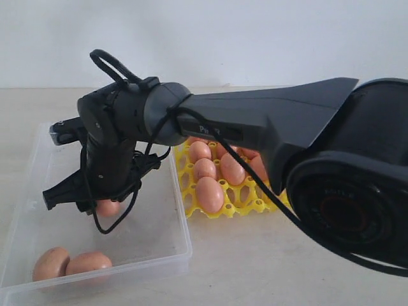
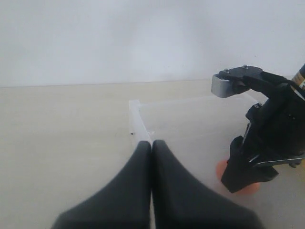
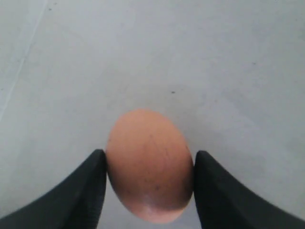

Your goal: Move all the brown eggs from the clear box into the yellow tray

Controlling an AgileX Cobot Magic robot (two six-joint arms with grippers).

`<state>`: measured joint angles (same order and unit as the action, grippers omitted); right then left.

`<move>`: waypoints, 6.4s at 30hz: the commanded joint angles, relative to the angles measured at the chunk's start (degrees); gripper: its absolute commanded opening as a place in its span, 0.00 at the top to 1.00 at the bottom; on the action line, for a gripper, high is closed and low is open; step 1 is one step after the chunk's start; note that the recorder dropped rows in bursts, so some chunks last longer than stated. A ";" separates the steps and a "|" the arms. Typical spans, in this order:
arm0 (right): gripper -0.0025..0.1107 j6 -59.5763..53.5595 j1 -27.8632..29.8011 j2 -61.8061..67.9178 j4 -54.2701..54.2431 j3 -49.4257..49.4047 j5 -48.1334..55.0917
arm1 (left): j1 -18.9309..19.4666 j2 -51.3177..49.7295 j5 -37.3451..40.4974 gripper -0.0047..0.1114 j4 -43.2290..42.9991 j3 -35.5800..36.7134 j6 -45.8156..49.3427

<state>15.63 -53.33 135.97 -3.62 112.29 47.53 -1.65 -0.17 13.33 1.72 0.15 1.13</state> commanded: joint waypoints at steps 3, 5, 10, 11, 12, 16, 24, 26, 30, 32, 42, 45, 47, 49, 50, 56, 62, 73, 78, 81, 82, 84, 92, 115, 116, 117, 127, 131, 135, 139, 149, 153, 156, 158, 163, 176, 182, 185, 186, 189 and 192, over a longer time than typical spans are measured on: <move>0.97 -1.02 -0.52 -0.66 -0.20 -0.37 1.54 | -0.23 0.17 -0.07 1.00 0.31 -0.15 0.03; 0.97 -1.02 -0.52 -1.10 -0.09 -0.37 1.51 | -0.23 0.17 -0.07 1.00 0.31 -0.15 0.03; 0.97 -3.35 -0.52 -2.03 0.70 -0.37 -1.10 | -0.23 0.17 -0.07 1.00 0.31 -0.15 0.03; 0.97 -4.41 -0.52 -2.03 0.70 -0.37 -0.89 | -0.23 0.17 -0.07 1.00 0.31 -0.15 0.03; 0.97 -8.26 -0.52 -2.10 0.28 -0.37 -0.32 | -0.23 0.17 -0.07 1.00 0.31 -0.15 0.03; 0.97 -21.37 -0.92 -2.10 -0.15 -0.37 3.05 | -0.23 0.17 -0.07 1.00 0.31 -0.15 0.03; 0.97 -22.76 -1.05 -2.10 -0.60 -0.37 4.09 | -0.23 0.17 -0.07 1.00 0.31 -0.15 0.03; 0.96 -22.55 -1.05 -2.10 -0.68 -0.37 4.09 | -0.23 0.17 -0.07 1.00 0.31 -0.15 0.03; 0.69 -22.56 -1.05 -2.10 -0.68 -0.37 4.43 | -0.23 0.17 -0.07 1.00 0.31 -0.15 0.03; 0.60 -22.56 -1.05 -2.10 -0.68 -0.37 4.43 | -0.23 0.17 -0.07 1.00 0.31 -0.15 0.03; 0.48 -27.15 -1.28 -1.45 -0.21 -0.37 6.83 | -0.23 0.17 -0.07 1.00 0.31 -0.15 0.03; 0.42 -26.60 -1.53 -1.57 0.95 -0.37 5.85 | -0.23 0.17 -0.07 1.00 0.31 -0.15 0.03; 0.42 -26.60 -1.53 -1.57 1.06 -0.37 6.53 | -0.23 0.17 -0.07 1.00 0.31 -0.15 0.03; 0.42 -26.60 -1.53 -1.57 1.06 -0.37 7.21 | -0.23 0.17 -0.07 1.00 0.31 -0.15 0.03; 0.42 -26.60 -1.53 -1.57 1.06 -0.37 7.33 | -0.23 0.17 -0.07 1.00 0.31 -0.15 0.03; 0.42 -33.44 -2.03 -1.76 1.22 -0.37 8.13 | -0.23 0.17 -0.07 1.00 0.31 -0.15 0.03; 0.42 -40.53 -2.52 -1.80 1.75 -0.37 7.21 | -0.23 0.17 -0.07 1.00 0.31 -0.15 0.03; 0.42 -43.14 -2.64 -1.80 3.62 -0.37 6.74 | -0.23 0.17 -0.07 1.00 0.31 -0.15 0.03; 0.42 -41.02 -2.64 -1.48 4.32 -0.37 9.15 | -0.23 0.17 -0.07 1.00 0.31 -0.15 0.03; 0.42 -41.02 -2.64 -1.48 4.32 -0.37 8.83 | -0.23 0.17 -0.07 1.00 0.31 -0.15 0.03; 0.42 -41.02 -2.64 -1.48 4.32 -0.37 8.41 | -0.23 0.17 -0.07 1.00 0.31 -0.15 0.03; 0.42 -41.02 -2.64 -1.48 4.10 -0.37 8.14 | -0.23 0.17 -0.07 1.00 0.31 -0.15 0.03; 0.52 -41.02 -2.64 -1.48 4.10 -0.37 7.40 | -0.23 0.17 -0.07 1.00 0.31 -0.15 0.03; 0.98 20.97 0.22 -22.62 27.61 -22.75 -13.23 | -0.23 0.17 -0.07 1.00 0.31 -0.15 0.03; 0.98 22.44 0.35 -26.06 29.13 -26.74 -16.07 | -0.23 0.17 -0.07 1.00 0.31 -0.15 0.03; 0.98 23.66 0.70 -28.06 29.73 -29.26 -17.99 | -0.23 0.17 -0.07 1.00 0.31 -0.15 0.03; 0.98 29.32 7.86 -42.36 30.90 -51.37 -31.87 | -0.23 0.17 -0.07 1.00 0.31 -0.15 0.03; 0.98 29.22 11.54 -46.62 28.12 -59.54 -39.70 | -0.23 0.17 -0.07 1.00 0.31 -0.15 0.03; 0.98 27.89 14.70 -48.00 25.66 -65.22 -43.67 | -0.23 0.17 -0.07 1.00 0.31 -0.15 0.03; 0.98 18.87 14.69 -48.03 17.98 -69.27 -51.44 | -0.23 0.17 -0.07 1.00 0.31 -0.15 0.03; 0.98 6.62 13.99 -48.03 7.29 -75.02 -57.82 | -0.23 0.17 -0.07 1.00 0.31 -0.15 0.03; 0.98 0.20 14.10 -47.53 4.93 -78.11 -63.15 | -0.23 0.17 -0.07 1.00 0.31 -0.15 0.03; 0.98 -2.93 14.59 -46.50 2.70 -78.11 -65.01 | -0.23 0.17 -0.07 1.00 0.31 -0.15 0.03; 0.98 -3.06 15.00 -45.32 2.37 -78.25 -65.23 | -0.23 0.17 -0.07 1.00 0.31 -0.15 0.03; 0.98 -4.87 15.00 -42.84 2.37 -78.25 -67.05 | -0.23 0.17 -0.07 1.00 0.31 -0.15 0.03; 0.98 -6.13 15.00 -42.01 0.58 -78.47 -69.07 | -0.23 0.17 -0.07 1.00 0.31 -0.15 0.03; 0.98 -6.13 15.00 -42.01 -0.01 -78.48 -67.53 | -0.23 0.17 -0.07 1.00 0.31 -0.15 0.03; 0.98 -6.13 15.00 -42.01 -0.22 -79.09 -67.93 | -0.23 0.17 -0.07 1.00 0.31 -0.15 0.03; 0.98 -6.13 15.00 -42.01 -0.36 -79.33 -68.19 | -0.23 0.17 -0.07 1.00 0.31 -0.15 0.03; 0.98 -6.82 15.00 -42.01 -0.98 -80.44 -70.25 | -0.23 0.17 -0.07 1.00 0.31 -0.15 0.03; 0.98 -7.66 15.00 -42.01 -1.28 -80.46 -70.65 | -0.23 0.17 -0.07 1.00 0.31 -0.15 0.03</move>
<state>9.05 -38.76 94.11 -4.63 32.08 -21.56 -1.65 -0.17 13.33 1.72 0.15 1.13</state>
